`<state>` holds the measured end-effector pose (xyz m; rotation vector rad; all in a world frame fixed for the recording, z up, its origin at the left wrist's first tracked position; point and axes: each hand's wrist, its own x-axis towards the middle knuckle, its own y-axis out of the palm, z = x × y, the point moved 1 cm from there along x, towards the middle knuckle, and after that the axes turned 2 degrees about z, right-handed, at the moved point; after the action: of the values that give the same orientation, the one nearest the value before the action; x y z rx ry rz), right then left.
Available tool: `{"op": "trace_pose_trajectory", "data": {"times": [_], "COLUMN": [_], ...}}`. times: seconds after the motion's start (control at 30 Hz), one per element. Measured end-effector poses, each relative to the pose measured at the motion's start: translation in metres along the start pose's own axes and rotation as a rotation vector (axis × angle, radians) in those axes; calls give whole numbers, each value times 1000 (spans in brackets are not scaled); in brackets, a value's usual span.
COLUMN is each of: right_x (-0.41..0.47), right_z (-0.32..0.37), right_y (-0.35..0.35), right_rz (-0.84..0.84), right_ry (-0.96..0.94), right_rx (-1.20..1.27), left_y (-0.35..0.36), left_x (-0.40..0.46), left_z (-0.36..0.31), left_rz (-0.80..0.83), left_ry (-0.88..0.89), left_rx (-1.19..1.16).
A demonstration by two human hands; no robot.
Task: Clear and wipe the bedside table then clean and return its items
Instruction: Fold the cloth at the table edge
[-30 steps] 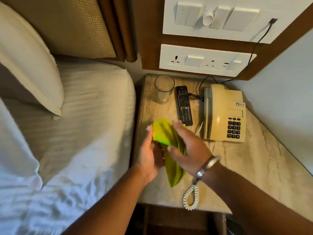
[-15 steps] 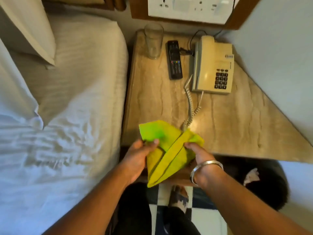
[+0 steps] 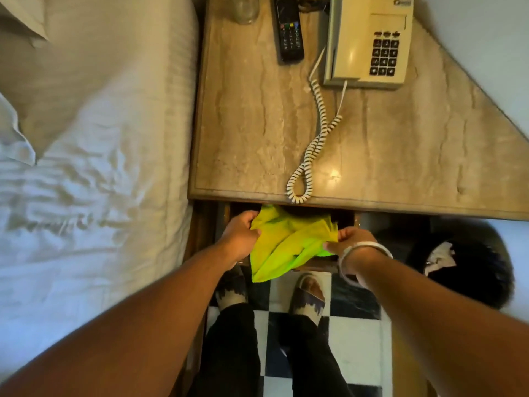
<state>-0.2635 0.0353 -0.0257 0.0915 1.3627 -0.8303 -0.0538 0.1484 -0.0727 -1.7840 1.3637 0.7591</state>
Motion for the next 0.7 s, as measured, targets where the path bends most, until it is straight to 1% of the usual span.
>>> {"op": "trace_pose_trajectory", "data": {"times": [0.13, 0.23, 0.27, 0.3, 0.37, 0.4, 0.47, 0.53, 0.6, 0.63, 0.67, 0.7], "right_x": [32, 52, 56, 59, 59, 55, 37, 12, -14, -24, -31, -36], "right_z": [2, 1, 1, 0, -3, -5, -9, -16, -22, -26, -31, -35], "right_y": [9, 18, 21, 25, 33, 36, 42, 43, 48, 52, 57, 62], "right_rz": [-75, -153, -180, -201, -231, -244, -258, -265, -254, -248, -240, -234], "right_ry": [-15, -55, -64, -72, -89, -120, -175, -207, -232, -197, -126, -17], "right_rx": [-59, -201, -236, -257, -242, -236, -249, -245, -199, -136, -59, 17], "left_y": [6, 7, 9, 10, 11, 10, 12, 13, 14, 17, 19, 22], "left_x": [30, 54, 59, 64, 63, 55, 32, -3, -36, -51, -65, -78], "left_z": [-1, -3, -4, -5, -9, -10, -8, -6, -1, 2, 6, 11], "left_rz": [-57, -198, -226, -220, -153, -118, -65, -58, -149, -218, -294, -378], "left_ry": [27, 45, 49, 47, 31, 32, 95, 147, 181, 185, 183, 128], "left_rx": [-175, -134, -52, 82, 384, 498, 619, 630, 579, 537, 494, 436]}}
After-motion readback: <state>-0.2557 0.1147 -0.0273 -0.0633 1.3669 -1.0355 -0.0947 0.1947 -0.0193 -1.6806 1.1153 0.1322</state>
